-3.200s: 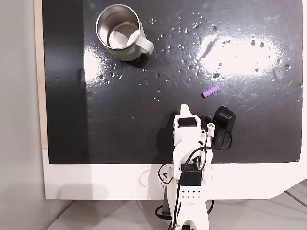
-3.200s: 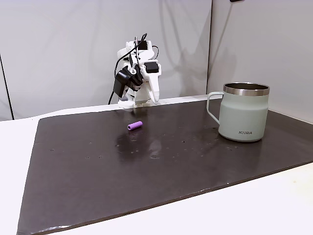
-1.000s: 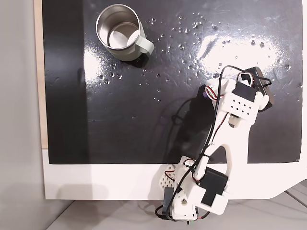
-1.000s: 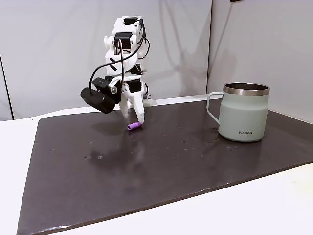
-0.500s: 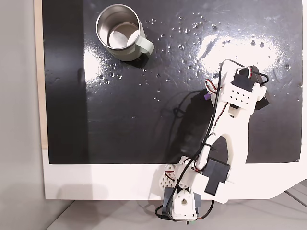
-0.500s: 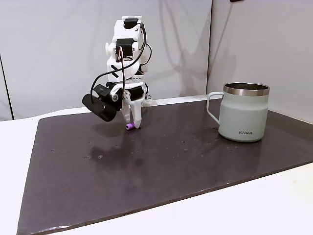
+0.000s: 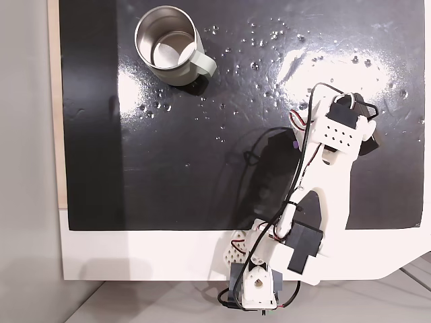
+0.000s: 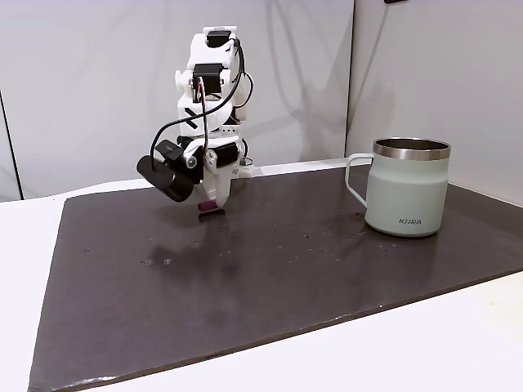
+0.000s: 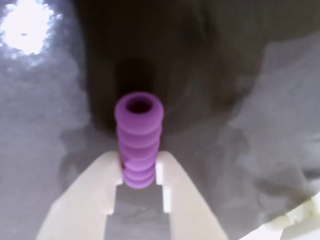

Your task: Grasp a pengrip and put it in the cup.

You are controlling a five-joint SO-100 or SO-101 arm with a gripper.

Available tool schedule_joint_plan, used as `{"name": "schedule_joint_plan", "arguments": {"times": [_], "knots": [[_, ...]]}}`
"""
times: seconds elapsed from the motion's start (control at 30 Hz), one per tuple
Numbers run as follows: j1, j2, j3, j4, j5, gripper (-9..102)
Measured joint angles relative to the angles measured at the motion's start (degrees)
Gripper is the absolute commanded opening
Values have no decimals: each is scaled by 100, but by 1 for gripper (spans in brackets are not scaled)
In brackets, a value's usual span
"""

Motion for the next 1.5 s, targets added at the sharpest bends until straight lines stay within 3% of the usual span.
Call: {"name": "schedule_joint_plan", "arguments": {"times": [0.57,0.73,1.03,1.27,1.5], "knots": [[-1134,0,-4228,2593,1204,0],[-1951,343,-4597,2531,2004,0],[-3103,149,-5924,2443,4342,0],[-4289,-756,-6987,2452,4852,0],[-4623,-2013,-8481,2514,5229,0]]}}
